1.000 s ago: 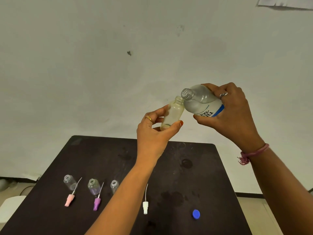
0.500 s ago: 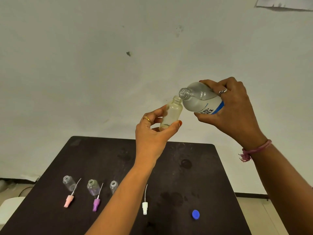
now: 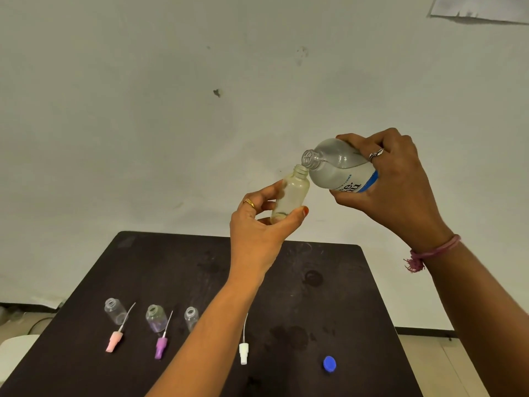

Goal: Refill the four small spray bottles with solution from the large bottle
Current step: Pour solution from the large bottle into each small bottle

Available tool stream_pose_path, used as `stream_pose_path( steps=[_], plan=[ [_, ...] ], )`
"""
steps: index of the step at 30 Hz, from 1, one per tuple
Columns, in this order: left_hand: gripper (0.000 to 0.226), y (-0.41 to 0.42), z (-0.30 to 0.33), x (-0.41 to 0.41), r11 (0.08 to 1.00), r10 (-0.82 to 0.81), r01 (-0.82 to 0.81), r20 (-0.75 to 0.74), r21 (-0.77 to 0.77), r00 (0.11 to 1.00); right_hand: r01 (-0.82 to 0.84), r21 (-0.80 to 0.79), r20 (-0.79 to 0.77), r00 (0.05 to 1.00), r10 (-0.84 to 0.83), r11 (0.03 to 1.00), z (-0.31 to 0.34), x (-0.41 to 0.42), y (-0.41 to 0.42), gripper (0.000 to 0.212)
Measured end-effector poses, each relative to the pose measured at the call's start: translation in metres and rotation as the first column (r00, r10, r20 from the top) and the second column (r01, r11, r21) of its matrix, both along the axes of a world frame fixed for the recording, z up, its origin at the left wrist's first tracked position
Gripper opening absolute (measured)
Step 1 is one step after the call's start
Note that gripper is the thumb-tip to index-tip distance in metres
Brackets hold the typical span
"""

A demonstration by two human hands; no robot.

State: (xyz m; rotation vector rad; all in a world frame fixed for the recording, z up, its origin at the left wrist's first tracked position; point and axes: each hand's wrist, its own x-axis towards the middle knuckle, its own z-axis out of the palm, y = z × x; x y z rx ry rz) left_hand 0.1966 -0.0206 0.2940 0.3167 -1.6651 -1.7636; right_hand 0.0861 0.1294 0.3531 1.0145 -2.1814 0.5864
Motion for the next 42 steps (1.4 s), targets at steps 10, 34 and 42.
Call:
stream_pose_path(
  steps=[10,34,42],
  plan=[
    [0.043,-0.0003,-0.0015,0.0003,1.000,-0.009,0.009,-0.003,0.019,1.000,0.004,0.017,-0.024,1.000,-0.003,1.000,0.0013,-0.0001,0.0015,0.077],
    [0.042,0.0031,-0.0022,-0.0026,0.999,0.001,-0.001,-0.013,0.039,1.000,0.000,0.030,-0.029,1.000,0.001,1.000,0.0017,-0.0030,0.0024,0.076],
    [0.042,0.0030,-0.0016,-0.0034,0.998,0.002,-0.001,-0.012,0.063,1.000,0.001,0.034,-0.040,0.999,0.001,0.999,0.0025,-0.0034,0.0009,0.075]
  ],
)
